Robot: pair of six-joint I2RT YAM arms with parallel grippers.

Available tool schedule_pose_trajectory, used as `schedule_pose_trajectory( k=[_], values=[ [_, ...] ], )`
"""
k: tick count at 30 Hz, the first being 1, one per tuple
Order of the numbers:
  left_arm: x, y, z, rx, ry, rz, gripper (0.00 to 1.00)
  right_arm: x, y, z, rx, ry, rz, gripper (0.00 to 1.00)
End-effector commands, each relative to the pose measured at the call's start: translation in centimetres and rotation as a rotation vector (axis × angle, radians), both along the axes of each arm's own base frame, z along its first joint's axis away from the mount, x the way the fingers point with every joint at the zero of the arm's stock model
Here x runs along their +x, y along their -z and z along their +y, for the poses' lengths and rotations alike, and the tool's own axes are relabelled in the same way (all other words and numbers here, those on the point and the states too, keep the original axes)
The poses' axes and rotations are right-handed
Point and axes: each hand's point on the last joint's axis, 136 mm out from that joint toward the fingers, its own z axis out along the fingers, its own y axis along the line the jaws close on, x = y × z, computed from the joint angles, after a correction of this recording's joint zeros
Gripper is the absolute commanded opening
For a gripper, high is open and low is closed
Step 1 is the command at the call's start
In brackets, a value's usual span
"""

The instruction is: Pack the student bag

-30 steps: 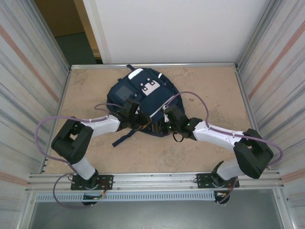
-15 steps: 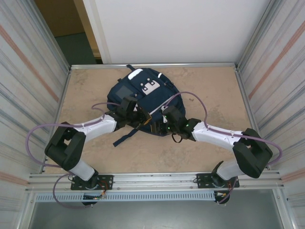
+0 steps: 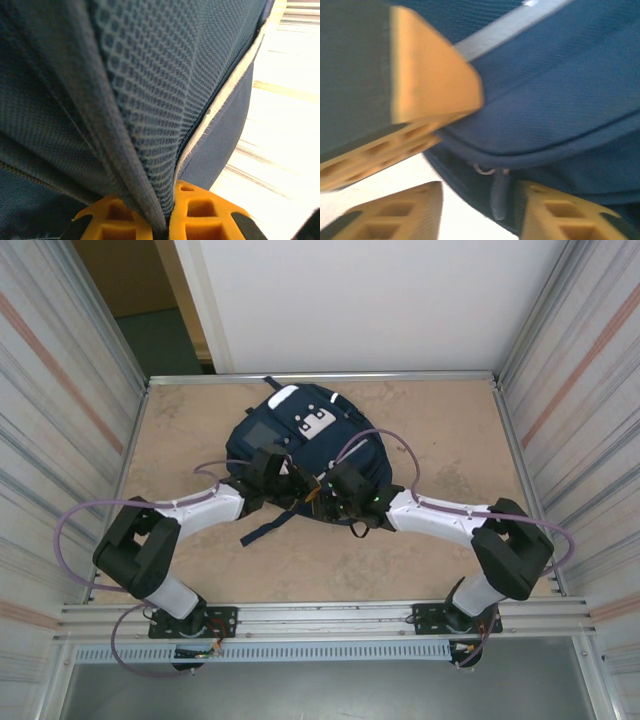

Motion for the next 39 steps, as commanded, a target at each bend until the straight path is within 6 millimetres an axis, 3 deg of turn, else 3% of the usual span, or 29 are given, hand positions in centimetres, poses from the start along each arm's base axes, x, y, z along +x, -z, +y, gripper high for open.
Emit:
schedule_pose_trajectory(
  k=[1, 9, 15, 18, 23, 26, 30, 32, 36, 39],
  values=[
    [-0.8, -3.3, -1.7, -0.118, 0.07, -0.053, 0.0, 1.2, -0.2, -0.4, -0.02, 0.074, -0.022, 0.29],
    [-1.1, -3.0, -0.4, -0.122, 0.07, -0.044, 0.0, 1.1, 0.2, -2.9, -0.052, 0.125, -0.028, 0.09],
    [-1.2, -2.1, 2.5, -0.051, 0.047, -0.036, 0.0, 1.3, 0.1, -5.8, -0.098, 0.117, -0.049, 0.0],
    [-1.5, -2.0, 3.8, -0.03, 0.055, -0.03, 0.0, 1.9, 0.0, -7.4, -0.147, 0.119, -0.067, 0.0],
    [-1.8, -1.9, 6.0, 0.001, 0.039, -0.032, 0.0, 2.6, -0.1, -8.2, -0.212, 0.076, -0.105, 0.0],
    [-1.8, -1.8, 7.3, 0.021, 0.041, -0.047, 0.0, 2.3, -0.4, -7.0, -0.178, 0.008, -0.106, 0.0],
    [-0.4, -0.6, 10.5, 0.135, 0.037, -0.021, 0.01, 1.3, -0.9, -5.1, -0.131, -0.045, -0.078, 0.0],
    [0.4, -0.9, 10.9, 0.166, 0.075, -0.016, 0.07, 0.6, -1.1, -4.4, -0.144, -0.06, -0.069, 0.0],
    [3.8, -1.1, 11.2, 0.256, 0.108, -0.076, 0.11, -1.3, -1.7, -2.0, -0.132, -0.109, -0.073, 0.0],
    [5.6, -0.5, 11.9, 0.228, 0.112, -0.016, 0.11, -2.5, -2.3, 0.0, -0.089, -0.138, -0.058, 0.0]
  ],
)
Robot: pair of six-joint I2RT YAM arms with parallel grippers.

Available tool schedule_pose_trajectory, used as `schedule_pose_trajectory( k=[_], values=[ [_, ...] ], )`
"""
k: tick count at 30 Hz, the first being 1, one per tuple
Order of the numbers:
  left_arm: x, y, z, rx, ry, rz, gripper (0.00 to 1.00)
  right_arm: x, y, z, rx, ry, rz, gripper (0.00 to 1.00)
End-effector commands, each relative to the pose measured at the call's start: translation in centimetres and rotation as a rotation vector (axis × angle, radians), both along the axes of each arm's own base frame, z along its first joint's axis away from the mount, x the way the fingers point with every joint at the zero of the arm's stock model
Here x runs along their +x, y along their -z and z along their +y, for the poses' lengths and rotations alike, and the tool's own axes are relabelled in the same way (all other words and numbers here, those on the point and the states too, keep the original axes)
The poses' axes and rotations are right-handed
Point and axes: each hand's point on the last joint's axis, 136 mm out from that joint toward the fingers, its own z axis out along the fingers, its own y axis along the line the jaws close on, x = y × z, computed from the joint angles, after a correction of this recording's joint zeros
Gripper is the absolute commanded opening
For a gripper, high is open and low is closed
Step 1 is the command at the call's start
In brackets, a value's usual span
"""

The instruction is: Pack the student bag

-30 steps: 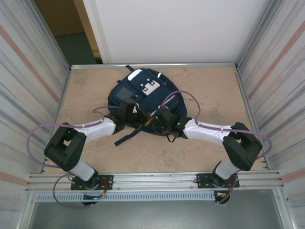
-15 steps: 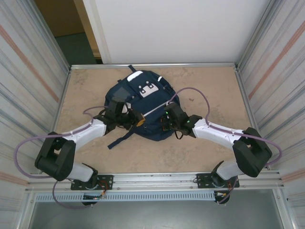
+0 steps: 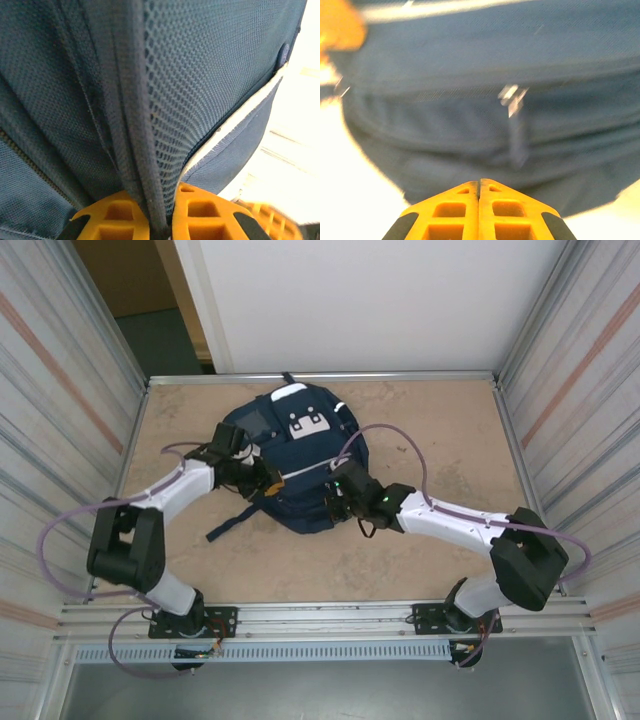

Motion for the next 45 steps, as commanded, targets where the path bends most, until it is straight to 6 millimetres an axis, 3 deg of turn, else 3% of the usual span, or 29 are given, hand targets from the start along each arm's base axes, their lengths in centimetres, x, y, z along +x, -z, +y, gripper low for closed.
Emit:
schedule_pose_trajectory(
  k=[1, 4, 8, 9, 11, 12, 16, 21, 28, 34, 37, 41, 44, 45],
  values=[
    [4.0, -0.9, 1.9, 0.016, -0.007, -0.078, 0.13, -1.9, -0.2, 1.7, 0.003, -0.031, 0.053, 0.0],
    [4.5, -0.8, 3.2, 0.002, -0.067, -0.058, 0.32, -1.9, -0.7, 2.5, 0.006, -0.039, 0.036, 0.0],
    [2.5, -2.0, 4.6, 0.046, -0.098, -0.105, 0.44, -1.4, -1.4, 2.5, 0.015, -0.041, 0.037, 0.0],
    [1.7, -2.0, 4.8, 0.051, -0.109, -0.104, 0.45, -1.3, -1.6, 2.3, 0.015, -0.059, 0.035, 0.06],
    [-0.2, -2.1, 4.8, 0.034, -0.147, -0.095, 0.48, -0.6, -1.9, 1.3, 0.034, -0.072, 0.046, 0.36],
    [-0.7, -2.4, 4.5, 0.022, -0.162, -0.101, 0.48, 0.0, -1.9, 0.4, 0.045, -0.05, 0.059, 0.45],
    [-2.1, -3.6, 2.8, 0.048, -0.246, -0.196, 0.51, 3.3, -2.3, -2.1, 0.138, 0.002, 0.086, 0.58],
    [-0.6, -4.8, 1.4, 0.186, -0.35, -0.309, 0.55, 6.0, -2.3, -2.7, 0.126, 0.037, 0.088, 0.6],
    [2.8, -2.0, -2.6, 0.077, -0.415, -0.229, 0.58, 6.7, -2.9, -2.5, 0.136, 0.056, 0.065, 0.61],
    [5.4, -0.1, -3.8, 0.126, -0.456, -0.206, 0.61, 6.1, -2.6, -2.4, 0.137, 0.052, 0.078, 0.6],
    [6.0, 1.5, -3.6, 0.125, -0.519, -0.183, 0.52, 5.6, -2.4, -2.5, 0.135, 0.051, 0.073, 0.6],
    [6.0, 2.1, -2.6, 0.178, -0.574, -0.191, 0.27, 5.1, -1.9, -2.8, 0.105, 0.043, 0.075, 0.6],
    [5.7, 1.2, -2.0, 0.211, -0.57, -0.222, 0.0, 4.5, -2.2, -1.4, 0.113, -0.083, 0.096, 0.61],
    [5.6, 0.6, -1.9, 0.223, -0.55, -0.243, 0.0, 4.5, -2.1, -1.0, 0.101, -0.114, 0.102, 0.62]
  ],
)
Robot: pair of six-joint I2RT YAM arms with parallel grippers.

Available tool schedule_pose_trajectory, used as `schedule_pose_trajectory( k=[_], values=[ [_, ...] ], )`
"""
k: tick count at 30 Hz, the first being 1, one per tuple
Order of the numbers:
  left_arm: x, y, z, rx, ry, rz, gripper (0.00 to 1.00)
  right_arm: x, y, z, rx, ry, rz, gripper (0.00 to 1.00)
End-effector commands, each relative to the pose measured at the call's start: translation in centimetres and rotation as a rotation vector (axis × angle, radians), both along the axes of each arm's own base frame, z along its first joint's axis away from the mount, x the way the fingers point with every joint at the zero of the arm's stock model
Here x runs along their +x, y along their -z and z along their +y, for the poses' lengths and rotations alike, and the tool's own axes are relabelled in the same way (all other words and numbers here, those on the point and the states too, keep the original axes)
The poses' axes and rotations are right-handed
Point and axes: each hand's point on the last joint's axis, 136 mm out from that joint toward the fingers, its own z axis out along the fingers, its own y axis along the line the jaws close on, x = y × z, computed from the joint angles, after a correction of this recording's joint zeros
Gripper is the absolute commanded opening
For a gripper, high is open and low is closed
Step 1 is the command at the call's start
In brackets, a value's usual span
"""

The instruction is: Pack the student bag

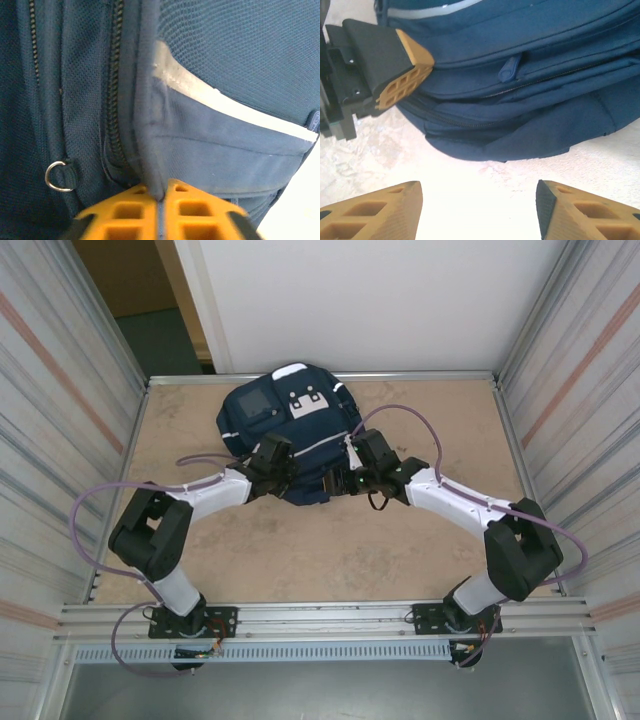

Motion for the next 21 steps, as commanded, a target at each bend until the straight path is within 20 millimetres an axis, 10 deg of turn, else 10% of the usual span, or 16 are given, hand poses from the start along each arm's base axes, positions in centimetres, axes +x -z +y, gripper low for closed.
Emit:
schedule_pose_trajectory(
  k=[1, 21],
  values=[
    [0.7, -2.6, 1.1, 0.067, -0.023, -0.079, 0.0, -0.3, -0.5, 1.4, -0.02, -0.131, 0.0, 0.62],
    [-2.3, -6.4, 0.5, -0.108, 0.043, -0.139, 0.0, 4.3, 4.0, 4.4, -0.246, -0.164, 0.006, 0.62]
  ],
)
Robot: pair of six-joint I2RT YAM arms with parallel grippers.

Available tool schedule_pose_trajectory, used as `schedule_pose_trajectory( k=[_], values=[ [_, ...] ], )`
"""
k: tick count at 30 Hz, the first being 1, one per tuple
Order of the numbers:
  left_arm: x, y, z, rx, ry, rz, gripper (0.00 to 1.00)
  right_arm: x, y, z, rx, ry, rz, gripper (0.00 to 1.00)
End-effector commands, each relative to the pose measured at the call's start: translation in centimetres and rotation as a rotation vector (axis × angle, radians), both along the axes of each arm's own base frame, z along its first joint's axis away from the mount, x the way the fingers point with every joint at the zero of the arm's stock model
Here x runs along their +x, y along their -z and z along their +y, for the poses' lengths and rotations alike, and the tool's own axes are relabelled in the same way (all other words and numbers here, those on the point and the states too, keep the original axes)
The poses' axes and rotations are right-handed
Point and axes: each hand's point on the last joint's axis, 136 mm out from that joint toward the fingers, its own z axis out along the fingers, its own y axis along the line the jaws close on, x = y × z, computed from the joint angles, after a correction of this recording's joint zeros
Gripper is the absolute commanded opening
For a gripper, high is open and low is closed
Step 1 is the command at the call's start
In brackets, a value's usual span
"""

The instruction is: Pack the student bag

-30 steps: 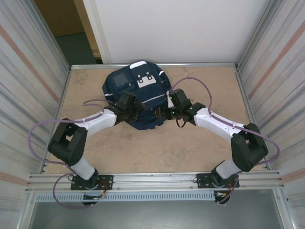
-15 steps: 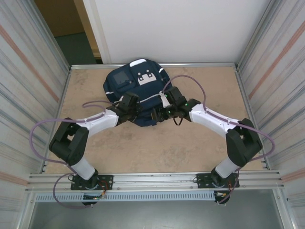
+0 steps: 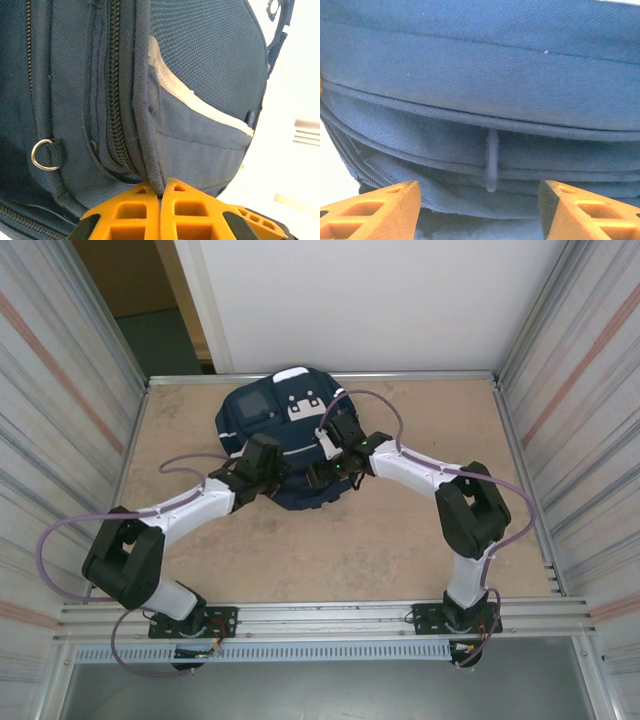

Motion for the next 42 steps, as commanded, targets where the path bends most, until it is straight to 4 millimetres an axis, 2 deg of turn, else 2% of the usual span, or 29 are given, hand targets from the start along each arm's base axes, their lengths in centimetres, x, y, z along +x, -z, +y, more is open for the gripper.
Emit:
schedule_pose_trajectory(
  k=[1, 6, 11, 14, 16, 19, 22, 24, 25, 29, 36, 42],
  values=[
    [-0.5, -2.0, -0.6, -0.066, 0.031, -0.046, 0.0, 0.4, 0.5, 0.5, -0.064, -0.003, -0.035, 0.62],
    [-1.0, -2.1, -0.8, -0.101, 0.053, -0.041, 0.0, 0.9, 1.2, 0.7, -0.105, 0.012, -0.057, 0.54],
    [-1.3, -2.3, -0.8, -0.118, 0.078, -0.041, 0.0, 1.3, 0.4, 0.8, -0.113, 0.012, -0.073, 0.52],
    [-1.5, -2.7, -1.3, -0.147, 0.115, -0.054, 0.0, 1.5, 0.0, 1.3, -0.082, 0.003, -0.069, 0.44],
    [-1.7, -2.9, -1.4, -0.145, 0.125, -0.057, 0.0, 1.7, 0.4, 1.2, -0.084, 0.007, -0.057, 0.35],
    [-1.7, -3.1, -0.9, -0.146, 0.108, -0.062, 0.0, 1.0, 1.1, 1.3, -0.074, 0.005, -0.003, 0.27],
    [-1.8, -3.2, -0.4, -0.147, 0.1, -0.064, 0.0, 0.6, 1.2, 1.4, -0.08, 0.0, -0.001, 0.25],
    [-1.9, -3.2, -0.5, -0.165, 0.114, -0.06, 0.0, 0.5, 1.4, 1.4, -0.082, 0.007, 0.004, 0.18],
    [-2.0, -3.3, -0.7, -0.175, 0.125, -0.058, 0.0, 0.5, 1.3, 1.2, -0.082, 0.017, 0.008, 0.12],
    [-2.3, -3.3, -0.2, -0.171, 0.134, -0.059, 0.0, 0.6, 0.1, 0.1, -0.08, 0.062, -0.034, 0.01],
    [-2.6, -2.6, 3.1, -0.163, 0.099, -0.049, 0.0, 0.1, -2.3, -3.5, 0.01, 0.16, -0.043, 0.0],
    [-2.4, -2.7, 4.9, -0.202, 0.157, -0.028, 0.0, -3.8, -3.8, -3.7, 0.121, 0.117, 0.017, 0.0]
  ],
)
